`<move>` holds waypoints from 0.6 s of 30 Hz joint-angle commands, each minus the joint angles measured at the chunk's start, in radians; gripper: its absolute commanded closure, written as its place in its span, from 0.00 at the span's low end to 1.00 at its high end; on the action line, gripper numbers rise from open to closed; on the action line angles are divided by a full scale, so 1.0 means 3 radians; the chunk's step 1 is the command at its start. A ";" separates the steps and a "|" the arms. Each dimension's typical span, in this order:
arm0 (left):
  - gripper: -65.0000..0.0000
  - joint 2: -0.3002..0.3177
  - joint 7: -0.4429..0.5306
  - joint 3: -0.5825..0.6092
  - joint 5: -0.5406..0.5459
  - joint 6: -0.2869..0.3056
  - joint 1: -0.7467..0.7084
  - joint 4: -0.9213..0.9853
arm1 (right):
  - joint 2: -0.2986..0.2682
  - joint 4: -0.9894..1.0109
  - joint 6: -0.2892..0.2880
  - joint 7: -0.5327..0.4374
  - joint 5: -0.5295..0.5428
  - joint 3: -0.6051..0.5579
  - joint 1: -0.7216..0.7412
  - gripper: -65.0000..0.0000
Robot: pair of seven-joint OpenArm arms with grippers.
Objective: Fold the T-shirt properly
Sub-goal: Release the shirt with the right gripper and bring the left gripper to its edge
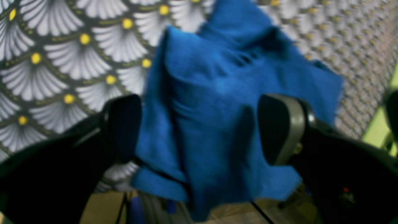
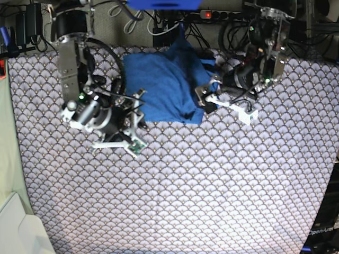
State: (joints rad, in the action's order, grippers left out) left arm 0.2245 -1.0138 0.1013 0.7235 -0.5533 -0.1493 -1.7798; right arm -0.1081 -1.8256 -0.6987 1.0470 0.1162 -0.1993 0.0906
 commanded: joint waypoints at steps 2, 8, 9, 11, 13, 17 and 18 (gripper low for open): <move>0.12 0.0011 -0.0030 0.0115 0.0051 -0.0010 0.0091 0.0028 | -0.0051 -0.0060 0.0002 -0.0071 0.0050 -0.0003 0.0059 0.61; 0.12 0.0006 -0.0030 0.0555 0.0026 -0.0010 0.0311 0.0314 | -0.0082 -0.0060 0.0002 -0.0076 0.0050 -0.0003 0.0059 0.61; 0.12 0.0001 -0.0030 0.0596 0.0026 -0.0015 0.0337 0.0360 | -0.0082 -0.0060 0.0002 -0.0076 0.0045 -0.0003 0.0059 0.61; 0.13 -0.0030 -0.0030 0.0632 0.0026 -0.0025 0.0378 0.0411 | -0.0087 -0.0060 0.0002 -0.0076 0.0045 -0.0003 0.0059 0.61; 0.14 -0.0030 -0.0030 0.0642 0.0026 -0.0020 0.0378 0.0452 | -0.0138 -0.0060 0.0002 -0.0081 0.0045 0.0002 0.0064 0.61; 0.42 0.0001 -0.0045 0.0652 0.0020 -0.0015 0.0449 0.0601 | -0.0164 -0.0060 0.0002 -0.0086 0.0040 0.0012 0.0094 0.61; 0.54 0.0001 -0.0060 0.0652 0.0020 -0.0015 0.0485 0.0662 | -0.0184 -0.0060 0.0002 -0.0086 0.0040 0.0084 0.0094 0.61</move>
State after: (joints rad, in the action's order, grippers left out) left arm 0.2218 -1.0069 0.2905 0.7231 -0.5457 -0.0010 -1.5867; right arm -0.1543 -1.8256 -0.6991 1.0378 0.1303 -0.1829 0.0994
